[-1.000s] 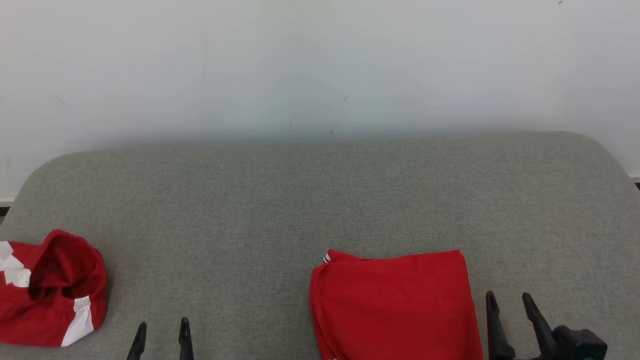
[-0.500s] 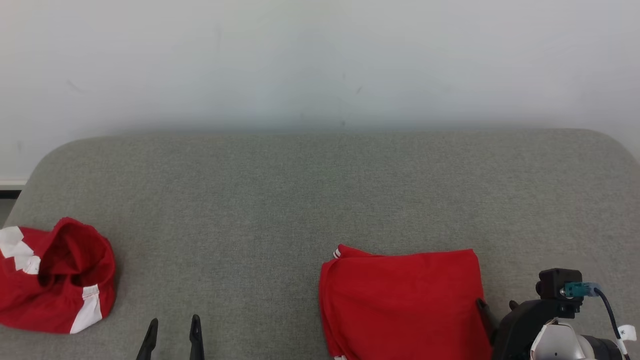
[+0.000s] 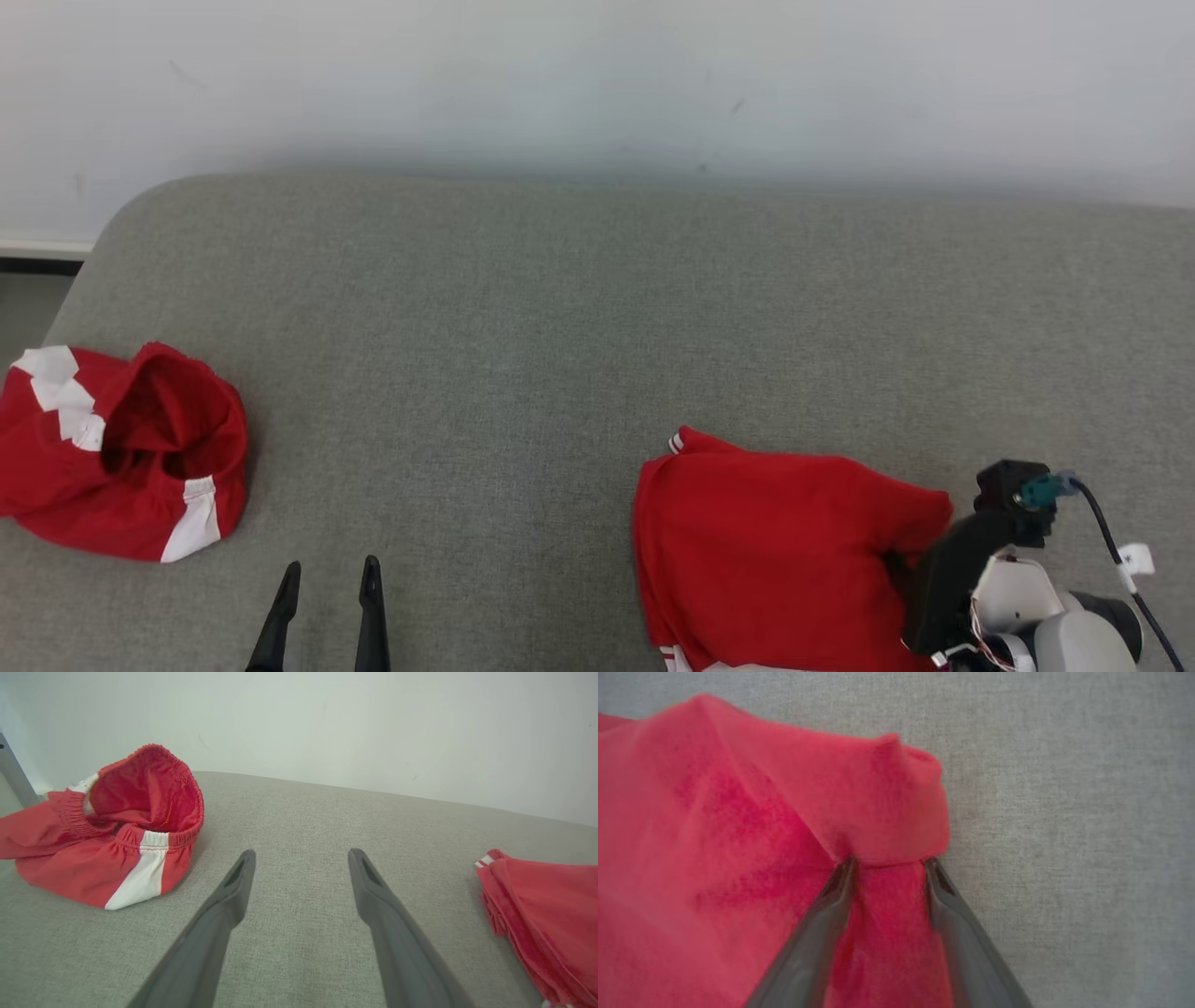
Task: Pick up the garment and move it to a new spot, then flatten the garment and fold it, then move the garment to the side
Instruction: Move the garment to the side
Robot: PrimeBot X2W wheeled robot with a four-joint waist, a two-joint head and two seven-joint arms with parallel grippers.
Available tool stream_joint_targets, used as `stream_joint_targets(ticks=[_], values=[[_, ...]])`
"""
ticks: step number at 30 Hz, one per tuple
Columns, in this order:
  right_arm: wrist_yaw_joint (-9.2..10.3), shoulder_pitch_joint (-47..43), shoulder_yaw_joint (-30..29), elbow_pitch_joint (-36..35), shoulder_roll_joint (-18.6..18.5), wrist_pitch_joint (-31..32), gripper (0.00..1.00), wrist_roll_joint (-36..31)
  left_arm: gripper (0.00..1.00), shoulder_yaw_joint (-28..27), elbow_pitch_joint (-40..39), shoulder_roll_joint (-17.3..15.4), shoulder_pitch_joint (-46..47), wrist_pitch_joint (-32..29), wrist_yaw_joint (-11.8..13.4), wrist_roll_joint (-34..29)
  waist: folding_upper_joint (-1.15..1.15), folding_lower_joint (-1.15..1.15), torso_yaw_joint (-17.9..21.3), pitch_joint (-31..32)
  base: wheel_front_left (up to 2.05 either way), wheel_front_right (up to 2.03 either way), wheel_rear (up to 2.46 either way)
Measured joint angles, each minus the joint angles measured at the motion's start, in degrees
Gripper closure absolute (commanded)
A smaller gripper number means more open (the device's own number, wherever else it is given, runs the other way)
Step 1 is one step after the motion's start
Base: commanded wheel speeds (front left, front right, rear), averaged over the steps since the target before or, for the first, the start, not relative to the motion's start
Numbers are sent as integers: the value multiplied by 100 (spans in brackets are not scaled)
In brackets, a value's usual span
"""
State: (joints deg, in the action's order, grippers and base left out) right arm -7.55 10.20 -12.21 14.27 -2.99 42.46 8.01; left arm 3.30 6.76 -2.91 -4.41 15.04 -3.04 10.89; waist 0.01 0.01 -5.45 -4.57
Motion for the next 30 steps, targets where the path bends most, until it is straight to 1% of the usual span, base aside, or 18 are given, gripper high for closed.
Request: stream_joint_targets(ticks=[3,5,6,7,12,19,20,21,22,24,25,30], values=[[0,190,188,23,-11,127,100,-116,0,-7,-42,-1,8,0,3,2,0,0,-51,-126,0,0,0],[0,359,328,47,-100,188,100,-151,0,0,-77,-1,26,0,2,2,0,0,-51,-212,0,0,0],[0,463,431,80,-191,223,100,-160,0,3,-103,0,42,0,2,1,0,0,-37,-251,0,0,0],[0,768,616,148,-433,244,100,-242,0,-4,-191,-1,103,0,-7,-22,0,0,23,-327,0,0,0],[-1,1673,836,392,-829,224,100,-271,0,-33,-478,-1,377,1,-99,-109,0,0,279,-575,0,0,0],[-1,2431,539,758,-1395,166,100,-533,0,18,-933,-5,871,1,-254,-415,0,1,724,-1106,0,0,0],[-1,2493,490,779,-1482,152,100,-584,0,30,-999,-13,931,1,-258,-448,0,1,792,-1191,0,0,0],[-1,2493,490,779,-1482,152,100,-584,0,30,-999,-13,931,1,-258,-448,0,1,792,-1191,0,0,0],[-1,2601,364,835,-1666,127,100,-681,0,66,-1124,-43,1045,0,-301,-513,0,1,930,-1366,0,0,0],[-1,2685,229,888,-1829,56,100,-787,0,100,-1225,-94,1143,1,-324,-541,0,1,1061,-1544,0,0,0],[-1,2685,229,888,-1829,56,100,-787,0,100,-1225,-94,1143,1,-324,-541,0,1,1061,-1544,0,0,0],[-1,2907,-160,925,-2186,-247,100,-1176,0,209,-1528,-226,1378,0,-360,-616,1,1,1351,-2003,0,0,0]])
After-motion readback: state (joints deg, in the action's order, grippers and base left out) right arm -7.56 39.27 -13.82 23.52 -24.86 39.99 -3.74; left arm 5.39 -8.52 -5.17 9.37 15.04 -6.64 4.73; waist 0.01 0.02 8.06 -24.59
